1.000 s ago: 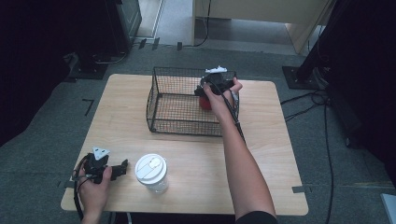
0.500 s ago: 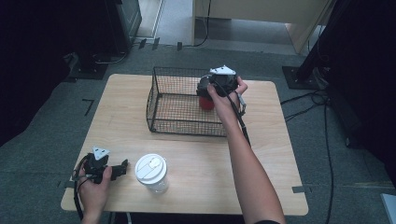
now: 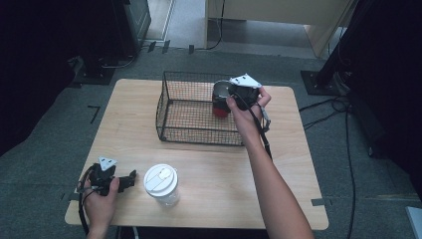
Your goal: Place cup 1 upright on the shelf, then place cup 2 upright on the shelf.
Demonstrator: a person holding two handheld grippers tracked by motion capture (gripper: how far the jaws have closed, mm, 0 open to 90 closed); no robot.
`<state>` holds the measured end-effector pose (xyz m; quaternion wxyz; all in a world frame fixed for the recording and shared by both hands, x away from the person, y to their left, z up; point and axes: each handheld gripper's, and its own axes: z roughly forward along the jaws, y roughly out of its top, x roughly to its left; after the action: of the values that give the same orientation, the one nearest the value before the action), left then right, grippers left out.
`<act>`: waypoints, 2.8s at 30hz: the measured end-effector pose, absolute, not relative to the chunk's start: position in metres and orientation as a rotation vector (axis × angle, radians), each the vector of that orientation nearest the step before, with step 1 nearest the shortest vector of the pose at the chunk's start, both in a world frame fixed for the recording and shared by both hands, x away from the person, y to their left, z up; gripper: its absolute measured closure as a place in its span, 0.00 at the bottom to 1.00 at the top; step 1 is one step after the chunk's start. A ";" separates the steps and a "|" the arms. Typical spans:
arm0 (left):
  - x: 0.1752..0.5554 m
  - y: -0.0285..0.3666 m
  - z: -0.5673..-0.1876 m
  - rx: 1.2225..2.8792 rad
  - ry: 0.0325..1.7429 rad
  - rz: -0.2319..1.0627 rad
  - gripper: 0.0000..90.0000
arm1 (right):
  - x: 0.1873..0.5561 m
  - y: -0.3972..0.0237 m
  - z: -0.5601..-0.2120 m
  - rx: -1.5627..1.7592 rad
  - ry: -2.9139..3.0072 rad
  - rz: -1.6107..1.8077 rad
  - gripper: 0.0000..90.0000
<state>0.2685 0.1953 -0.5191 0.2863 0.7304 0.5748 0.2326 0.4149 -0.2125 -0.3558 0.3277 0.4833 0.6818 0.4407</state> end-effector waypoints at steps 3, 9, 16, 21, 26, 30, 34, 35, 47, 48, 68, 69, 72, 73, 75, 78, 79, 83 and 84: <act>0.268 0.195 -0.519 1.952 1.536 0.622 0.00 | 0.406 -0.213 -0.354 1.249 1.776 1.176 0.00; 0.268 0.195 -0.519 1.952 1.536 0.622 0.00 | 0.390 -0.214 -0.355 1.213 1.766 1.198 0.00; 0.269 0.195 -0.519 1.950 1.536 0.623 0.00 | 0.372 -0.216 -0.362 1.203 1.764 1.240 0.00; 0.269 0.195 -0.519 1.951 1.534 0.622 0.00 | 0.361 -0.217 -0.365 1.195 1.767 1.264 0.00; 0.269 0.195 -0.519 1.951 1.534 0.622 0.00 | 0.349 -0.217 -0.370 1.181 1.784 1.290 0.00; 0.269 0.195 -0.519 1.951 1.534 0.622 0.00 | 0.340 -0.218 -0.374 1.172 1.791 1.307 0.00; 0.269 0.195 -0.519 1.951 1.534 0.622 0.00 | 0.330 -0.218 -0.378 1.169 1.795 1.331 0.00; 0.269 0.195 -0.519 1.951 1.534 0.622 0.00 | 0.328 -0.218 -0.379 1.168 1.796 1.336 0.00; 0.268 0.195 -0.519 1.953 1.534 0.621 0.00 | 0.298 -0.212 -0.395 1.143 1.836 1.392 0.00; 0.269 0.195 -0.519 1.953 1.534 0.621 0.00 | 0.296 -0.210 -0.397 1.143 1.844 1.395 0.00; 0.268 0.195 -0.519 1.952 1.533 0.622 0.00 | 0.260 -0.195 -0.421 1.120 1.912 1.500 0.00; 0.268 0.195 -0.519 1.951 1.533 0.622 0.00 | 0.260 -0.195 -0.421 1.120 1.912 1.500 0.00; 0.268 0.195 -0.519 1.953 1.531 0.622 0.00 | 0.255 -0.195 -0.426 1.117 1.922 1.504 0.00; 0.268 0.195 -0.519 1.953 1.531 0.622 0.00 | 0.253 -0.194 -0.428 1.117 1.928 1.506 0.00; 0.268 0.195 -0.519 1.953 1.531 0.622 0.00 | 0.250 -0.194 -0.431 1.111 1.937 1.510 0.00; 0.268 0.195 -0.519 1.953 1.531 0.622 0.00 | 0.245 -0.191 -0.436 1.101 1.955 1.519 0.00; 0.268 0.195 -0.519 1.953 1.531 0.622 0.00 | 0.243 -0.190 -0.437 1.095 1.961 1.520 0.00; 0.268 0.195 -0.519 1.953 1.531 0.622 0.00 | 0.237 -0.185 -0.441 1.081 1.982 1.532 0.00; 0.268 0.195 -0.519 1.953 1.531 0.623 0.00 | 0.235 -0.182 -0.442 1.073 1.990 1.537 0.00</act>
<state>0.2684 0.1950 -0.5193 0.2876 0.7311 0.5731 0.2331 0.2346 -0.1815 -0.4418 0.2025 0.3843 0.7130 0.5504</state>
